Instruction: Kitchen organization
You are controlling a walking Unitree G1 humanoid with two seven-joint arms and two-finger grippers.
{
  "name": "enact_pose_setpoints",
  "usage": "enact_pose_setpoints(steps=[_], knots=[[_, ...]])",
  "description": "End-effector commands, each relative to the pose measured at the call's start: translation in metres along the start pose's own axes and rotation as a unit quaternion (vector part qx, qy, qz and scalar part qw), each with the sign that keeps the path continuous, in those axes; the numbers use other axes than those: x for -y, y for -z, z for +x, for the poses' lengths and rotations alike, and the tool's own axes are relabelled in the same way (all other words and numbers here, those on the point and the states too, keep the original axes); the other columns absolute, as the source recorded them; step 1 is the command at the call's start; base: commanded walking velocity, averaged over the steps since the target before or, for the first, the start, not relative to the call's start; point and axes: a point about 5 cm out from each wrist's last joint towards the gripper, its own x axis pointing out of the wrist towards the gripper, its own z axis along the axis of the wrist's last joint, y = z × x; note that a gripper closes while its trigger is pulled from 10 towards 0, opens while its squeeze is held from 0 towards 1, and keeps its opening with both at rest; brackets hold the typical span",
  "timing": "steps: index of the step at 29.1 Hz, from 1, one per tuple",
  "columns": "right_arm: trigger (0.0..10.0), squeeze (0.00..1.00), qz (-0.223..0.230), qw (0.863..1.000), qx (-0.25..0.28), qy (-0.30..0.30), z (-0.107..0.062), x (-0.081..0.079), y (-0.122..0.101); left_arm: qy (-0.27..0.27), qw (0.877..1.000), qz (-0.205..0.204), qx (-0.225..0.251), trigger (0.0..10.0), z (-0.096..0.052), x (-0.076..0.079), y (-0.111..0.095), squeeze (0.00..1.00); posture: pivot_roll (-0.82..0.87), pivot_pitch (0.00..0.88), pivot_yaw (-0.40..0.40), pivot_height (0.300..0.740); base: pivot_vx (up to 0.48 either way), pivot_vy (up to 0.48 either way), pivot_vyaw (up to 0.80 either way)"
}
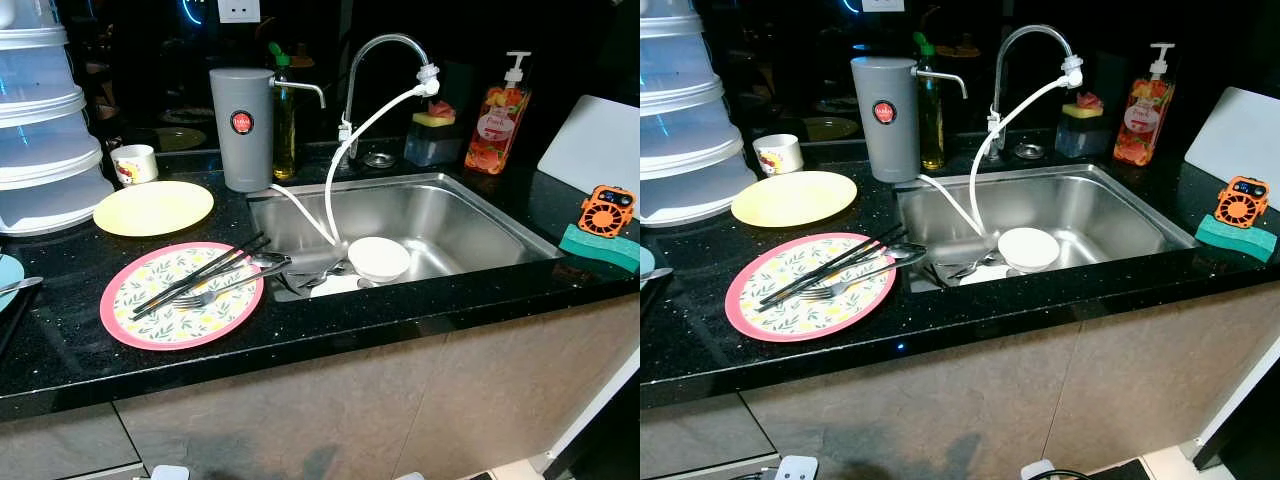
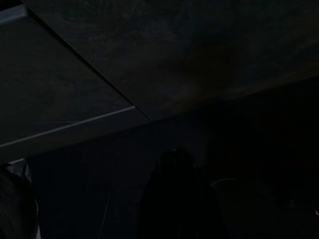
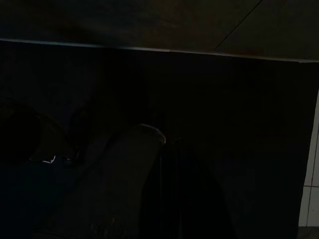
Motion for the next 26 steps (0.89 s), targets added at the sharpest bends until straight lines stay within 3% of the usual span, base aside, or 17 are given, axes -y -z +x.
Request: enact_pose_setpoints(steps=[1, 26], knots=[[10.0, 0.0, -0.003, 1.0, 0.0, -0.001, -0.0002, -0.0013, 0.0011, 0.0, 1.0, 0.006, -0.004, 10.0, -0.0004, -0.0007, 0.0015, 0.0, 0.04, 0.006, 0.004, 0.74, 0.0, 0.0, 0.0], [10.0, 0.0, -0.002, 1.0, 0.005, -0.003, 0.0003, -0.002, -0.0014, 0.002, 1.0, 0.012, -0.009, 10.0, -0.0001, -0.0007, 0.0018, 0.0, 0.04, 0.006, 0.005, 0.74, 0.0, 0.0, 0.0]])
